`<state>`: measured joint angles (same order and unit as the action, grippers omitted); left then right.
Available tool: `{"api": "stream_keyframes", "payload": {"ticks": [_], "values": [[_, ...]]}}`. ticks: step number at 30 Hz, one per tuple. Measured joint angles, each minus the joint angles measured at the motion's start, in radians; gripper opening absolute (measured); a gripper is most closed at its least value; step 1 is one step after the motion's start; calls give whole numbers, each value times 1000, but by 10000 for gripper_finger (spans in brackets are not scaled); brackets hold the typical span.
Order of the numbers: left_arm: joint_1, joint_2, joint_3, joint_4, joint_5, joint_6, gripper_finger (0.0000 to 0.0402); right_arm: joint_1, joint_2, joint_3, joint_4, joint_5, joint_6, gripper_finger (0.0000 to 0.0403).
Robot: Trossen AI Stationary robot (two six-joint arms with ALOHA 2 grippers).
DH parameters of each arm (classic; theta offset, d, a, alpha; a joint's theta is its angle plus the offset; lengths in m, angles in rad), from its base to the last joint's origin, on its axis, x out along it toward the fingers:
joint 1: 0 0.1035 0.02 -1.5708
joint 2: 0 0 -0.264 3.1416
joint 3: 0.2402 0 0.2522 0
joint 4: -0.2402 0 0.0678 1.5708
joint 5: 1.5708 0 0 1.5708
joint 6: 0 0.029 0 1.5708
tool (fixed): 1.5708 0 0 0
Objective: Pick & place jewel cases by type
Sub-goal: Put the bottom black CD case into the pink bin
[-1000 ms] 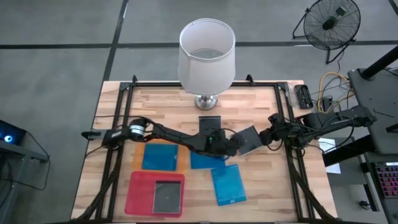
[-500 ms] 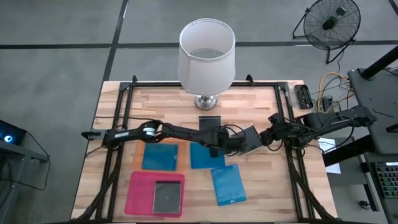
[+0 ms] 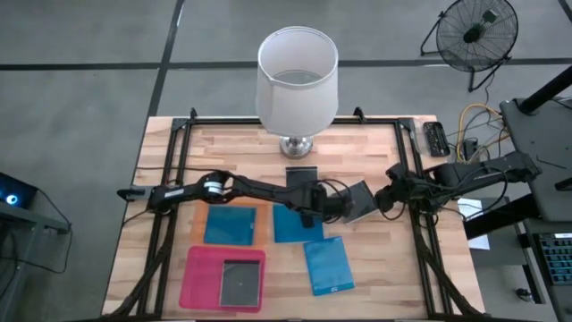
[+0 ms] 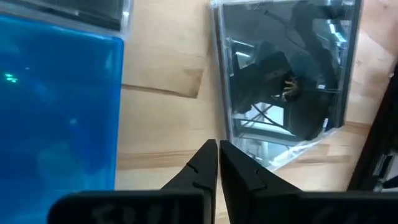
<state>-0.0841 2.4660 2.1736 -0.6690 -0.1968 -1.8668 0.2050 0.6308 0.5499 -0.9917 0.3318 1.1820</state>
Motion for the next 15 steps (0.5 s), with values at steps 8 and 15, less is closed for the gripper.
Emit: {"api": "stream_keyframes", "payload": {"ticks": [8, 15], "values": [[2, 0, -21, 6, -3, 2, 0, -49, 1, -12, 3, 8, -79, 164], [7, 0, -31, 19, -40, -1, 0, -157, 0, -57, 78, -123, -156, 242]]}}
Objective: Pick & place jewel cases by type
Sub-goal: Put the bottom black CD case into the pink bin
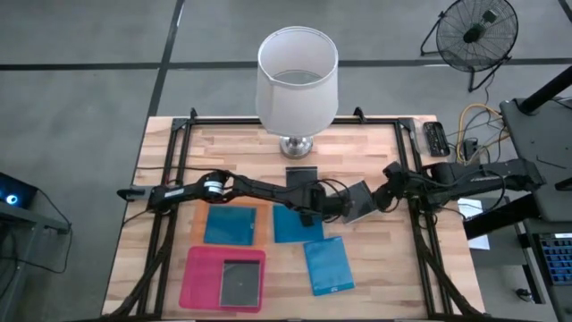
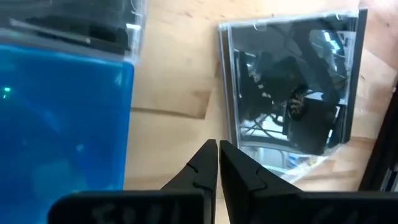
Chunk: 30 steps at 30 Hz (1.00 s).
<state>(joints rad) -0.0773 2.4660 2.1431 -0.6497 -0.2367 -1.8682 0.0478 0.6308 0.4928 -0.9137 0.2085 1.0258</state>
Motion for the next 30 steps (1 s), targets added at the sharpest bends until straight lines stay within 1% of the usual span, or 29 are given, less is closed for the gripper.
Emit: {"api": "stream_keyframes", "payload": {"ticks": [2, 4, 13, 15, 18, 22, 30], "values": [[4, 0, -7, 13, 0, -3, 0, -44, 0, -33, 45, -76, -16, 256], [4, 0, -7, 13, 0, -2, 0, -80, 0, -60, 79, -112, -37, 268], [8, 0, -7, 14, 1, 15, 0, -194, -1, -75, 102, -135, -94, 303], [9, 0, -14, 20, 2, 16, 0, -220, 0, -78, 109, -154, -102, 308], [11, 0, -33, 37, 19, 11, 0, -255, 5, -92, 133, -197, -120, 311], [11, 0, -76, 121, 19, -7, 0, -286, 34, -116, 178, -245, -166, 306], [11, 0, -86, 138, 23, -10, 0, -293, 86, -173, 283, -264, -173, 306]]}}
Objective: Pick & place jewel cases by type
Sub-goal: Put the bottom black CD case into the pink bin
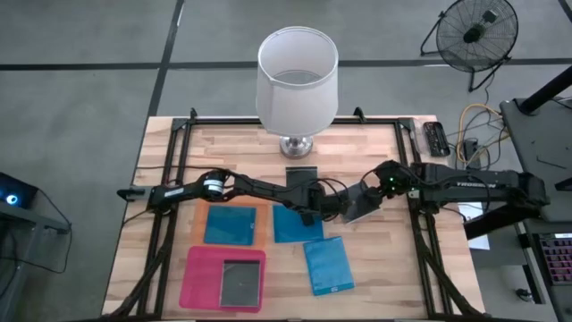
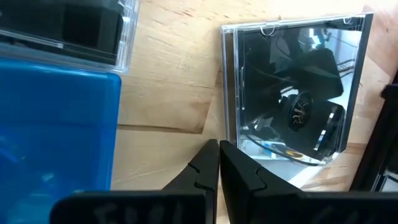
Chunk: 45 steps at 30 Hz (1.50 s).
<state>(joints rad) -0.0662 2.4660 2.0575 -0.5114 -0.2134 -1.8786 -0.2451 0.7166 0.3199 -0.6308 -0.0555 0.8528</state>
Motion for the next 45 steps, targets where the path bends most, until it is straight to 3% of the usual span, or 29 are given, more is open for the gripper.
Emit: {"api": "stream_keyframes", "payload": {"ticks": [14, 23, 30, 45], "values": [[2, 0, 0, 2, 15, 27, 0, -16, 36, -36, 88, -15, 35, 312], [1, 0, -1, 4, 14, 27, 0, -122, -22, -44, 71, -71, 97, 341], [1, 2, -1, 15, 15, 27, 0, -216, -21, -53, 67, -166, 14, 352], [1, 2, -1, 22, 15, 27, 0, -274, -19, -72, 53, -216, -56, 352]]}}
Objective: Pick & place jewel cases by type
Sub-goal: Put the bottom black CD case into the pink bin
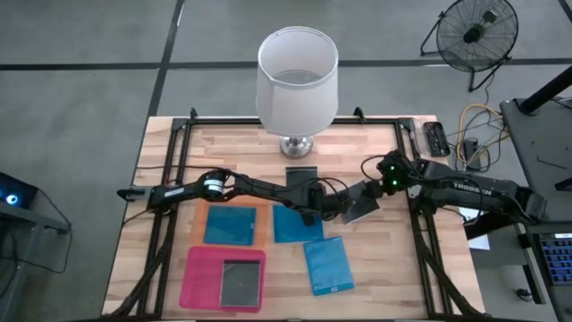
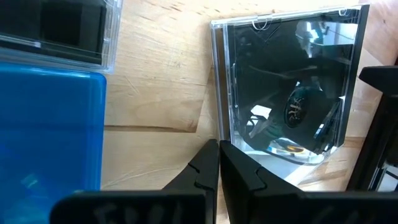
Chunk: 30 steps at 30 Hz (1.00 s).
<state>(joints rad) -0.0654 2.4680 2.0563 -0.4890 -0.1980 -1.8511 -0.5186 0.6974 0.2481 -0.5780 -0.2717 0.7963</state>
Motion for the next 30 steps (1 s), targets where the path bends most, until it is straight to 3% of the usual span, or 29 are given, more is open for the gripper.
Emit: {"api": "stream_keyframes", "payload": {"ticks": [13, 30], "values": [[2, 0, 0, 2, 0, 10, 0, 0, -6, -51, 51, 7, 12, 351], [3, 0, 0, 3, 0, 15, 0, 1, -2, 70, 58, 65, -4, 353]]}}
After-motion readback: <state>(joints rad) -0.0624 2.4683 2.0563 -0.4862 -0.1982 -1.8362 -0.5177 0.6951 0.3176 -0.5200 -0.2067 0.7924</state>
